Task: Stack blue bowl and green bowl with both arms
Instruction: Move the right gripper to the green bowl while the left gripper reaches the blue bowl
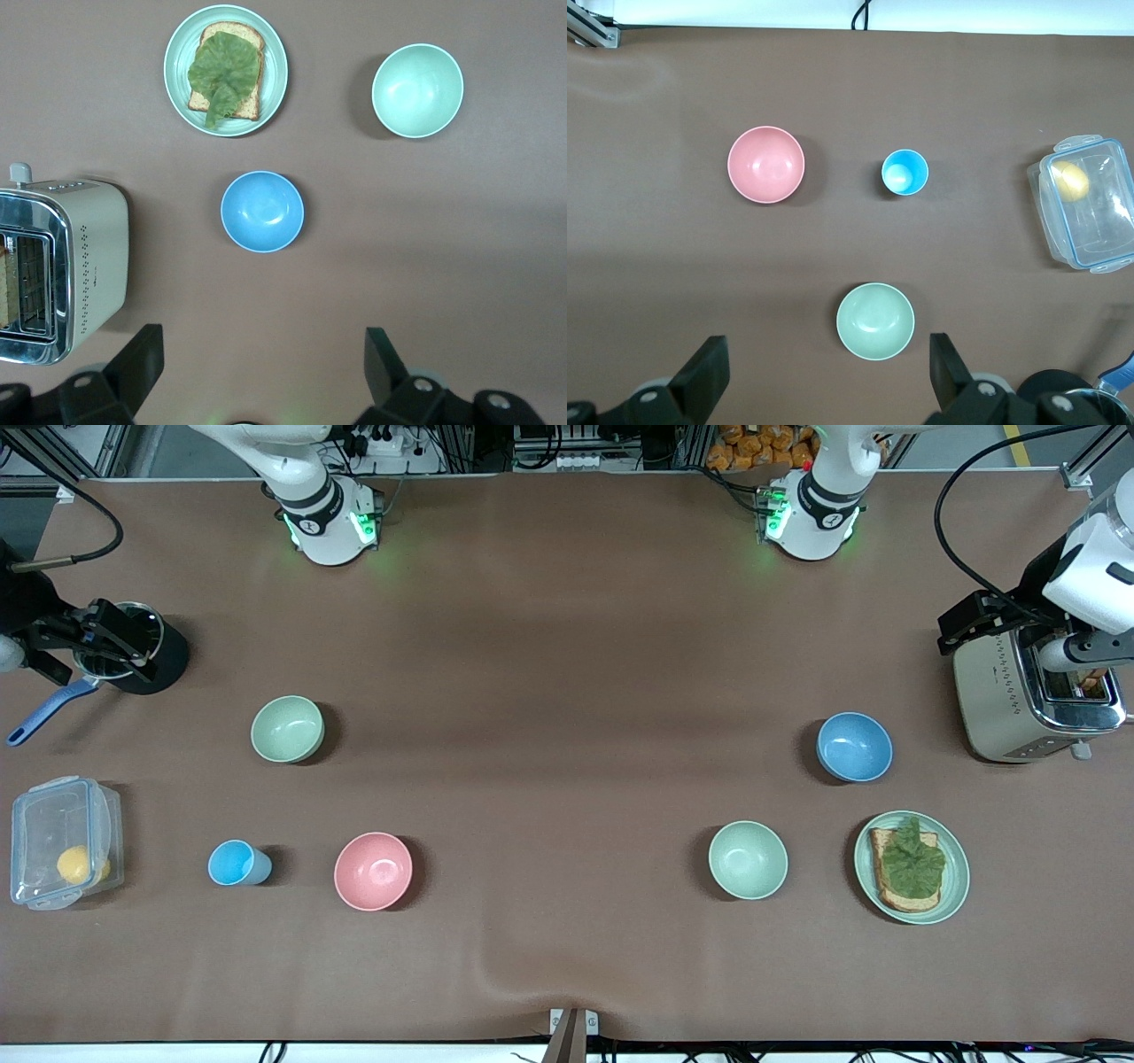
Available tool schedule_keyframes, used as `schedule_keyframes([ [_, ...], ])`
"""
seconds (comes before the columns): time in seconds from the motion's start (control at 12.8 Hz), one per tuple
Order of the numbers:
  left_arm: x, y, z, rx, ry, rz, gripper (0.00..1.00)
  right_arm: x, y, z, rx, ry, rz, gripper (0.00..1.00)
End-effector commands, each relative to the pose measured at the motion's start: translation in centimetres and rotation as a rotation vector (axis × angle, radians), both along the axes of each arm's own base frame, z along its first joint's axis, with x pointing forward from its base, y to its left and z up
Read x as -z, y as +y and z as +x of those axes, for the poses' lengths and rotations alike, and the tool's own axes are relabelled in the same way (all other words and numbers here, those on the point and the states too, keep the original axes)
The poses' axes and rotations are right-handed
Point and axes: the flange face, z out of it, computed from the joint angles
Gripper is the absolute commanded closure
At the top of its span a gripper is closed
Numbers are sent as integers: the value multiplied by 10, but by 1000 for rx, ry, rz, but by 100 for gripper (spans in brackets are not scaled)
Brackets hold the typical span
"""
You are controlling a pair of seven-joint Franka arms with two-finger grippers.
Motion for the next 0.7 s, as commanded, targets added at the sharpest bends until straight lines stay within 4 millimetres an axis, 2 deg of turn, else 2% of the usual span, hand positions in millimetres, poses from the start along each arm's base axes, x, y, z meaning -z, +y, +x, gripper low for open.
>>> schedule_keyframes([
  [0.0, -5, 2, -1, 17, 7, -18, 0, 0, 0, -3, 15, -8, -19, 0],
  [0.16, -4, 7, 1, 9, 6, -15, 0, -1, 0, -2, 15, -10, -19, 0],
  [0.31, 11, 47, 10, -54, 35, -13, 0, 16, -3, 5, 18, 27, -15, 0],
  [0.39, 28, 66, 17, -45, 67, -19, 0, 28, -6, 11, 22, 49, -12, 0],
  [0.55, 71, 93, 36, -33, 121, -22, 0, 45, -16, 21, 36, 75, -8, 0],
  [0.62, 95, 105, 44, -47, 141, -23, 0, 64, -27, 28, 50, 115, -2, 0],
])
